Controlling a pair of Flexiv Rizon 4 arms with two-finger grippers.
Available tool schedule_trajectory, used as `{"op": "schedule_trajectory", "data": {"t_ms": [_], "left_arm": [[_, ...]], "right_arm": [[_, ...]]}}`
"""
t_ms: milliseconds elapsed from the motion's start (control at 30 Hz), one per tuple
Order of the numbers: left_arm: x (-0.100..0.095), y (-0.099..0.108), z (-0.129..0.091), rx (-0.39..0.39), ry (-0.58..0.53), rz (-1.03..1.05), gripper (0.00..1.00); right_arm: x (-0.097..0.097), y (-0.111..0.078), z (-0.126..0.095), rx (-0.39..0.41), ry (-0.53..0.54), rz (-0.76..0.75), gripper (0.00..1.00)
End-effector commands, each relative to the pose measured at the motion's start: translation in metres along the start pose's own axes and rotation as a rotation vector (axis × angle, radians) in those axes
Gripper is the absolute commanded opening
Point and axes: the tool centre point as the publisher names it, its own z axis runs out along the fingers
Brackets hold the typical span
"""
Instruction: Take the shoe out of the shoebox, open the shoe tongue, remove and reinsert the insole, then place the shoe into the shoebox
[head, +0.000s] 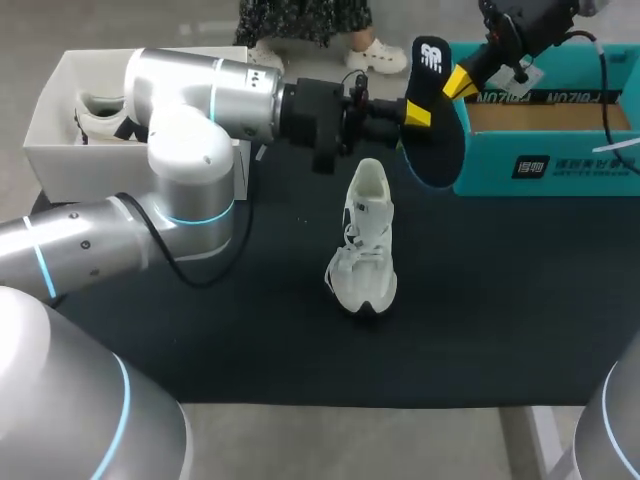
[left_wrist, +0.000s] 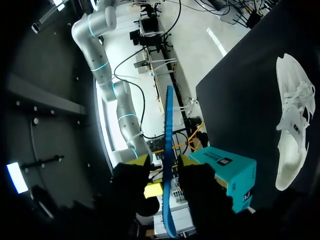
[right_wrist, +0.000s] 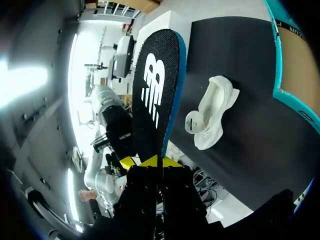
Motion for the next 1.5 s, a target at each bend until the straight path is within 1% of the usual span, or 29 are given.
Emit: {"op": "schedule_trajectory", "data": {"t_ms": [33,67,100,133,200,300,333,367,400,500,533,567,733,833,867,900,967,1033,1100,1167,1233,1367,1500], "left_arm": [[0.0,-0.002,0.005,-0.03,0.015,0.007,0.3],[0.0,-0.001,0.005,-0.034,0.018,0.008,0.28],[0.001,-0.001,0.005,-0.046,0.021,0.011,0.24],[0.001,0.0,0.005,-0.048,0.02,0.011,0.14],[0.001,0.002,0.004,-0.072,0.019,0.008,0.13],[0.002,0.005,0.003,-0.088,0.013,0.001,0.19],[0.002,0.005,0.003,-0.1,0.013,-0.001,0.16],[0.002,0.005,0.004,-0.109,0.01,-0.004,0.16],[0.002,0.005,0.004,-0.107,0.009,-0.004,0.15],[0.003,0.006,0.004,-0.113,0.008,-0.006,0.09],[0.003,0.006,0.004,-0.114,0.008,-0.007,0.06],[0.004,0.006,0.004,-0.117,0.01,-0.01,0.0],[0.008,0.008,0.004,-0.135,0.012,-0.016,0.0],[0.008,0.01,0.004,-0.156,-0.002,-0.03,0.0],[0.008,0.011,0.003,-0.159,-0.007,-0.033,0.0],[0.007,0.011,0.002,-0.163,-0.011,-0.038,0.0],[0.006,0.011,-0.001,-0.165,-0.02,-0.041,0.0],[0.003,0.012,-0.006,-0.16,-0.039,-0.051,0.0],[0.002,0.013,-0.011,-0.143,-0.073,-0.074,0.0],[0.0,0.015,-0.016,-0.134,-0.094,-0.088,0.0],[0.0,0.016,-0.021,-0.138,-0.102,-0.101,0.0],[-0.001,0.019,-0.028,-0.118,-0.116,-0.126,0.0],[-0.005,0.02,-0.031,-0.092,-0.075,-0.153,0.0]], "right_arm": [[0.002,0.003,0.0,0.083,-0.001,-0.002,0.0],[0.002,0.002,0.001,0.083,0.0,-0.003,0.0],[0.002,0.002,0.002,0.084,-0.001,-0.003,0.0],[0.002,0.002,0.002,0.083,-0.001,-0.002,0.0],[0.003,0.001,0.002,0.081,0.0,-0.001,0.0],[0.004,0.0,0.003,0.074,0.002,0.001,0.0],[0.004,0.0,0.004,0.066,0.001,0.003,0.0],[0.004,-0.001,0.004,0.059,0.004,0.006,0.0],[0.004,-0.001,0.004,0.055,0.005,0.007,0.0],[0.004,-0.003,0.003,0.047,0.01,0.014,0.0],[0.003,-0.004,0.003,0.046,0.01,0.015,0.0],[0.003,-0.004,0.003,0.045,0.011,0.017,0.0],[0.004,-0.007,0.005,0.031,0.022,0.026,0.0],[0.007,-0.009,0.006,-0.004,0.037,0.037,0.0],[0.009,-0.01,0.005,-0.02,0.039,0.035,0.8],[0.01,-0.011,0.002,-0.049,0.053,0.027,1.0],[0.015,-0.016,-0.003,-0.101,0.058,0.008,1.0],[0.018,-0.022,-0.008,-0.151,0.013,-0.006,1.0],[0.022,-0.028,-0.015,-0.224,0.011,-0.032,1.0],[0.022,-0.035,-0.02,-0.283,-0.013,-0.041,1.0],[0.022,-0.042,-0.025,-0.349,0.013,-0.045,1.0],[0.024,-0.053,-0.031,-0.472,0.057,-0.058,1.0],[0.029,-0.059,-0.036,-0.585,0.078,-0.095,1.0]]}}
